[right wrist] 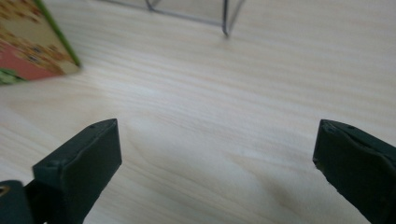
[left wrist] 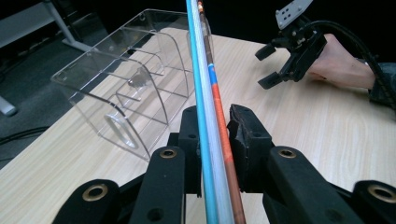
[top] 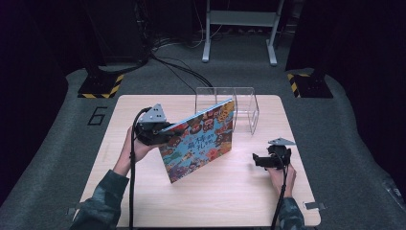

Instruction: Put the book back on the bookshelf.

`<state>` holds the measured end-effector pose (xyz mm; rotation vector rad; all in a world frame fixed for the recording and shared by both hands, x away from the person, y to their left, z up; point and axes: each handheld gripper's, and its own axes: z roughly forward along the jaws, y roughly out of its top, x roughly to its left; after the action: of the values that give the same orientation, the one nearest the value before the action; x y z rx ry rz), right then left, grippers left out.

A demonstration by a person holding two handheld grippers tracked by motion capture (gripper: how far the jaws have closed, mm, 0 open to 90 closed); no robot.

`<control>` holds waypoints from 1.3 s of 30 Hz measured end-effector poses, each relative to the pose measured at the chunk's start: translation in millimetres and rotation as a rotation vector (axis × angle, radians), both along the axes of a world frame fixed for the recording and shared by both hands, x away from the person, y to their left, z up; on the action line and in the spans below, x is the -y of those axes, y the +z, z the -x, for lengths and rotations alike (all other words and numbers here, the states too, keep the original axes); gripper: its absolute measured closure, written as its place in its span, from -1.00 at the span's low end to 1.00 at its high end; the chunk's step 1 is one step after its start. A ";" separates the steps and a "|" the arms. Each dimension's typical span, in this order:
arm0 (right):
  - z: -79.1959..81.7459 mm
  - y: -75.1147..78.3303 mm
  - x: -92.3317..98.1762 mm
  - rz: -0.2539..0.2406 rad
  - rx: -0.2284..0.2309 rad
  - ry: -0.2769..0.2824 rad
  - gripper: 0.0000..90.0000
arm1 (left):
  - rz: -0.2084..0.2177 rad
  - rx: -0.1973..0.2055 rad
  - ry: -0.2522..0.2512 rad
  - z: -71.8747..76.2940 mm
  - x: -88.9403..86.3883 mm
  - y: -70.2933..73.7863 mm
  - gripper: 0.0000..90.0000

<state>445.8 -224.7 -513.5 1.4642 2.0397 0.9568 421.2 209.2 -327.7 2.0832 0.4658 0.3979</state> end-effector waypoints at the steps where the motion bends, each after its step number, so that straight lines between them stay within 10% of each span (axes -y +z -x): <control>1: -1.0 -3.1 2.2 0.001 -0.014 -0.007 -1.00 | -0.007 0.006 0.004 0.7 -2.0 0.3 0.67; 12: -6.7 -15.2 4.2 0.035 -0.041 -0.032 -1.00 | -0.049 0.020 0.048 1.9 1.6 3.1 0.48; 39: -7.9 -15.8 4.5 0.034 -0.031 -0.017 -1.00 | -0.055 0.030 -0.058 14.2 20.1 13.9 0.79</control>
<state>453.8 -229.3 -529.3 1.4850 2.0524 0.8930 407.0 189.1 -313.7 2.1358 0.3794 0.4115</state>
